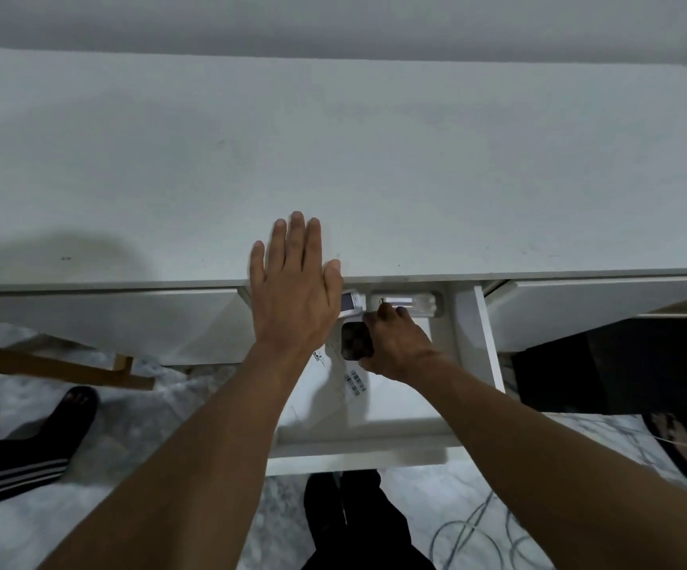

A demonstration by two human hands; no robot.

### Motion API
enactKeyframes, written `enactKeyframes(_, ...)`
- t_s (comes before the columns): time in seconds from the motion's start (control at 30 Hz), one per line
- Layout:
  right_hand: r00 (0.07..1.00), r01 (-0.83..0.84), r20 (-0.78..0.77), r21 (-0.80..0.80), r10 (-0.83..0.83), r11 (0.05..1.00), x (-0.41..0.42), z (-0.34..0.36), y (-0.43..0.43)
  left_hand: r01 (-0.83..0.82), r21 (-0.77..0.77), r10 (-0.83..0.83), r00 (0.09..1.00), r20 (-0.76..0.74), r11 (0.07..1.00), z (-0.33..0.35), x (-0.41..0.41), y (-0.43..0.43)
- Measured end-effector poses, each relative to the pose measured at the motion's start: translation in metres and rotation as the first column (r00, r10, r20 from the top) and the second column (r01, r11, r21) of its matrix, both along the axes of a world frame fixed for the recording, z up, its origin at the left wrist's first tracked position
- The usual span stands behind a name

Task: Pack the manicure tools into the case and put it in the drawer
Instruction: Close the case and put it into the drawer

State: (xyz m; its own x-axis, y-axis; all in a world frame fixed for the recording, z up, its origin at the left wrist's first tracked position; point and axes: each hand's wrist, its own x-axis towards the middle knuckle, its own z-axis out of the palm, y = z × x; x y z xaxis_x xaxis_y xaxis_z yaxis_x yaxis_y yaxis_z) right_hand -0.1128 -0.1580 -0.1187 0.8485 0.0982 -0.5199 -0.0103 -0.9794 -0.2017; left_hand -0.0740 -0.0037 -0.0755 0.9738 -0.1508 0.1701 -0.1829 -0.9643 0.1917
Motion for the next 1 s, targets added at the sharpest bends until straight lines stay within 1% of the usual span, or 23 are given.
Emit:
enactKeyframes(0.37, 0.999, -0.017, -0.039, 0.008, 0.018, 1.000, 0.015, -0.037, 0.002, -0.022, -0.014, 0.023, 0.999, 0.050, 1.000, -0.006, 0.003, -0.002)
enactKeyframes(0.63, 0.999, -0.042, 0.007, 0.007, 0.042, 0.999, 0.008, -0.041, 0.001, -0.019, -0.012, 0.020, 0.998, 0.051, 1.000, -0.007, 0.003, -0.001)
enactKeyframes(0.8, 0.999, -0.020, 0.028, -0.017, 0.020, 1.000, 0.001, -0.025, 0.000, -0.009, 0.009, 0.009, 1.000, -0.007, 1.000, -0.003, 0.001, -0.001)
enactKeyframes(0.9, 0.995, 0.036, 0.092, 0.001, -0.036, 0.999, -0.011, -0.006, -0.003, 0.000, 0.023, 0.001, 0.998, -0.064, 1.000, 0.003, 0.000, 0.000)
enactKeyframes(1.0, 0.980, 0.096, 0.169, 0.048, -0.103, 0.994, -0.026, 0.020, -0.007, 0.032, 0.023, -0.028, 0.987, -0.157, 0.999, 0.016, -0.001, 0.001)
